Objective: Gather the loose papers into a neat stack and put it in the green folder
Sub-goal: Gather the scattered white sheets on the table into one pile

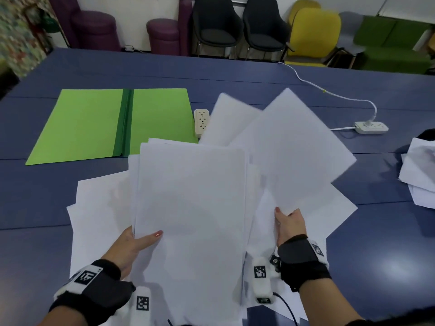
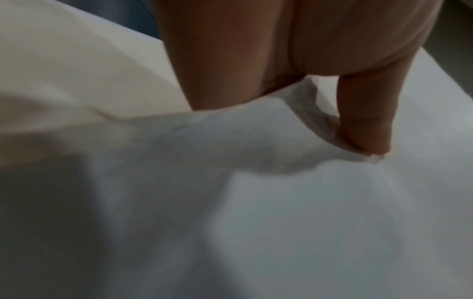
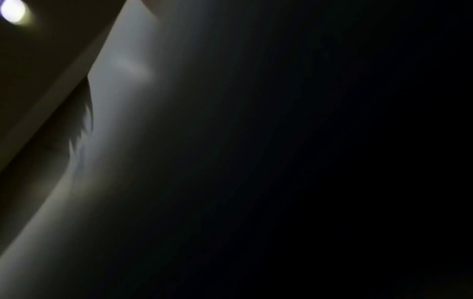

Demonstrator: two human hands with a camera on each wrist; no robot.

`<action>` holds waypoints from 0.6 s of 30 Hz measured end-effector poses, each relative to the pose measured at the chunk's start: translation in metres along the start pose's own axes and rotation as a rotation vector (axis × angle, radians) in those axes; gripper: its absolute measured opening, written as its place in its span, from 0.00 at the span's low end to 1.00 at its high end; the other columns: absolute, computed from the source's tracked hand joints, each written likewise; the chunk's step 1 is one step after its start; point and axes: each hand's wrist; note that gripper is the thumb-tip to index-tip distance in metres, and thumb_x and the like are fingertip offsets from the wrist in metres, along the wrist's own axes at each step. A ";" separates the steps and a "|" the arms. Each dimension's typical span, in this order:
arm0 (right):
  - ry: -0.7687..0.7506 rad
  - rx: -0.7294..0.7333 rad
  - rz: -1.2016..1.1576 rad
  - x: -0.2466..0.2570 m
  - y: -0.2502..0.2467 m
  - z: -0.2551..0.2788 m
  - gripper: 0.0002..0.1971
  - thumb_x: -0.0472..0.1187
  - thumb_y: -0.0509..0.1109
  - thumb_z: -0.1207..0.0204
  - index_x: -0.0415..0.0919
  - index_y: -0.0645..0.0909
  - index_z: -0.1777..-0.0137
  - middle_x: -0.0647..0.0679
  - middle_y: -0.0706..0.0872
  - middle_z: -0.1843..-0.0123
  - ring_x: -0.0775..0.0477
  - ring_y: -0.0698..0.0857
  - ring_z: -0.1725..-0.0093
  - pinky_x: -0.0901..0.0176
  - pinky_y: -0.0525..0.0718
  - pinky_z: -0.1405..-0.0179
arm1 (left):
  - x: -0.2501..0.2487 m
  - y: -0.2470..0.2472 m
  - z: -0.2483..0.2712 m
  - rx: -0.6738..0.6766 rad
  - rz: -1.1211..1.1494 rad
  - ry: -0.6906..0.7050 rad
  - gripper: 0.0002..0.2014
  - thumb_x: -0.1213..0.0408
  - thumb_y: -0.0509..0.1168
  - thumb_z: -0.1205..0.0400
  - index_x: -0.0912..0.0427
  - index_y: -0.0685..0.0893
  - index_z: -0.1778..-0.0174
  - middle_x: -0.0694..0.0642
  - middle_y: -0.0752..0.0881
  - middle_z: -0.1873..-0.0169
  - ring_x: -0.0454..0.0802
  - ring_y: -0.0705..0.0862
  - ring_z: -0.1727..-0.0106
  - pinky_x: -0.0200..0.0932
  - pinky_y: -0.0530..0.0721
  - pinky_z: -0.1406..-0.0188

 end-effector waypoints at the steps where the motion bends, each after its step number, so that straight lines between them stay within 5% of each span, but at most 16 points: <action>1: -0.005 0.052 0.036 -0.003 0.001 0.003 0.15 0.26 0.63 0.23 0.42 0.68 0.68 0.47 0.74 0.68 0.49 0.77 0.68 0.62 0.78 0.66 | 0.000 -0.002 0.001 -0.002 0.001 0.005 0.42 0.47 0.85 0.56 0.62 0.86 0.47 0.64 0.91 0.50 0.62 0.89 0.47 0.57 0.82 0.41; 5: -0.046 0.223 0.192 -0.014 -0.003 0.007 0.18 0.24 0.63 0.25 0.51 0.78 0.59 0.49 0.85 0.56 0.38 0.83 0.47 0.43 0.80 0.40 | -0.003 -0.003 0.000 -0.006 -0.009 0.036 0.45 0.48 0.85 0.62 0.65 0.87 0.50 0.65 0.91 0.54 0.61 0.91 0.54 0.47 0.89 0.59; 8: 0.054 0.391 0.260 -0.019 0.000 0.013 0.18 0.22 0.62 0.25 0.49 0.80 0.53 0.43 0.86 0.52 0.32 0.83 0.40 0.35 0.77 0.34 | -0.002 0.000 -0.003 0.022 -0.005 0.073 0.44 0.48 0.85 0.62 0.63 0.86 0.50 0.64 0.92 0.54 0.60 0.91 0.54 0.45 0.89 0.62; 11: 0.175 0.513 0.142 -0.018 0.010 0.027 0.16 0.23 0.58 0.23 0.37 0.80 0.42 0.45 0.88 0.53 0.41 0.86 0.47 0.56 0.86 0.46 | -0.001 0.007 -0.011 -0.007 -0.017 0.114 0.34 0.55 0.83 0.45 0.56 0.82 0.43 0.63 0.89 0.44 0.58 0.89 0.48 0.46 0.88 0.54; 13: 0.340 0.504 -0.014 -0.014 0.016 0.037 0.14 0.36 0.55 0.17 0.38 0.77 0.36 0.46 0.85 0.44 0.46 0.82 0.42 0.68 0.82 0.48 | -0.004 0.014 -0.013 -0.056 -0.130 0.185 0.29 0.65 0.76 0.31 0.46 0.75 0.36 0.56 0.82 0.34 0.54 0.83 0.36 0.49 0.82 0.39; 15: 0.449 0.543 -0.015 -0.012 0.018 0.042 0.18 0.53 0.56 0.18 0.44 0.72 0.34 0.48 0.80 0.40 0.46 0.76 0.35 0.62 0.78 0.44 | -0.004 0.020 -0.014 -0.042 -0.297 0.254 0.43 0.66 0.75 0.30 0.38 0.60 0.24 0.42 0.69 0.24 0.41 0.71 0.26 0.45 0.70 0.27; 17: 0.342 0.557 0.120 -0.016 0.016 0.038 0.25 0.55 0.69 0.30 0.49 0.70 0.36 0.50 0.78 0.40 0.51 0.74 0.39 0.62 0.71 0.39 | -0.005 0.024 -0.012 -0.058 -0.264 0.261 0.52 0.72 0.74 0.28 0.37 0.45 0.20 0.27 0.59 0.26 0.27 0.66 0.29 0.31 0.66 0.31; 18: 0.292 0.551 0.171 -0.020 0.014 0.036 0.29 0.54 0.74 0.35 0.46 0.73 0.35 0.50 0.80 0.39 0.52 0.76 0.40 0.61 0.69 0.38 | -0.005 0.022 -0.012 -0.060 -0.177 0.244 0.54 0.71 0.75 0.30 0.38 0.44 0.20 0.27 0.60 0.28 0.28 0.68 0.31 0.31 0.67 0.33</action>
Point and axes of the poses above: each hand's wrist, its own z-axis away from the middle knuckle, its own y-axis out of the palm, x = y × z
